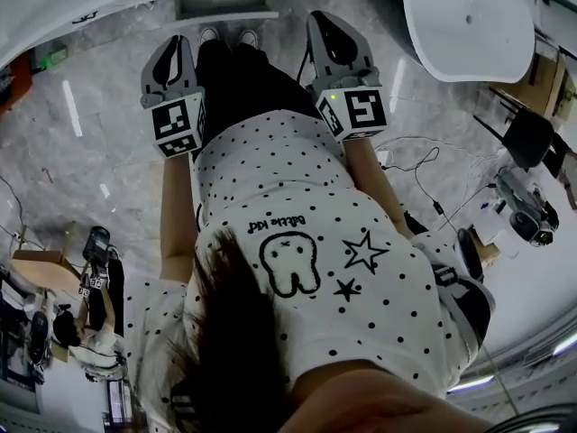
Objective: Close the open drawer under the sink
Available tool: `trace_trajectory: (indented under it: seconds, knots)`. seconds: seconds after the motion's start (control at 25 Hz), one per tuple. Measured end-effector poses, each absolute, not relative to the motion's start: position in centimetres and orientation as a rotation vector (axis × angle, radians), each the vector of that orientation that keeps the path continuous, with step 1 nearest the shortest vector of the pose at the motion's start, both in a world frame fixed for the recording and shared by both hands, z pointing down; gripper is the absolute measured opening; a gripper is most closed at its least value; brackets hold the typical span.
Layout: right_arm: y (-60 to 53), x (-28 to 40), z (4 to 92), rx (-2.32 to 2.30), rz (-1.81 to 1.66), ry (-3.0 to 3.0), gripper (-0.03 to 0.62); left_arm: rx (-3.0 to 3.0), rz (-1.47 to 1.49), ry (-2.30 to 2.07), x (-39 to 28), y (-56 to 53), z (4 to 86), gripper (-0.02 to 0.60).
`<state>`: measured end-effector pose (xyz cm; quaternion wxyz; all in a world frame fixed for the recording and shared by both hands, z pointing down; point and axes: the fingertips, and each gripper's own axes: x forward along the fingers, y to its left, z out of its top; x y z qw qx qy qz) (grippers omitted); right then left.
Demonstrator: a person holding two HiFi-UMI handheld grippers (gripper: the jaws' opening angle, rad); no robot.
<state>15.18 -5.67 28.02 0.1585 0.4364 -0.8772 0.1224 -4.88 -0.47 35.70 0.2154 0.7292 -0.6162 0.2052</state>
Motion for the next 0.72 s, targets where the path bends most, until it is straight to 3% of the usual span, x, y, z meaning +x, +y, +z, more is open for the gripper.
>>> trace_trajectory:
  seconds: [0.12, 0.24, 0.72]
  knots:
    - [-5.4, 14.4, 27.7, 1.241, 0.364, -2.515, 0.015, 2.006, 0.584, -1.662, -4.2, 0.2, 37.9, 0.013]
    - [-5.3, 13.5, 29.0, 1.224, 0.382, -2.513, 0.015, 1.996, 0.6, -1.628, -3.7, -0.2, 41.7, 0.077]
    - [-5.0, 13.3, 34.5, 1.229, 0.478, -2.454, 0.015, 1.865, 0.729, -1.444, -0.9, 0.4, 58.1, 0.084]
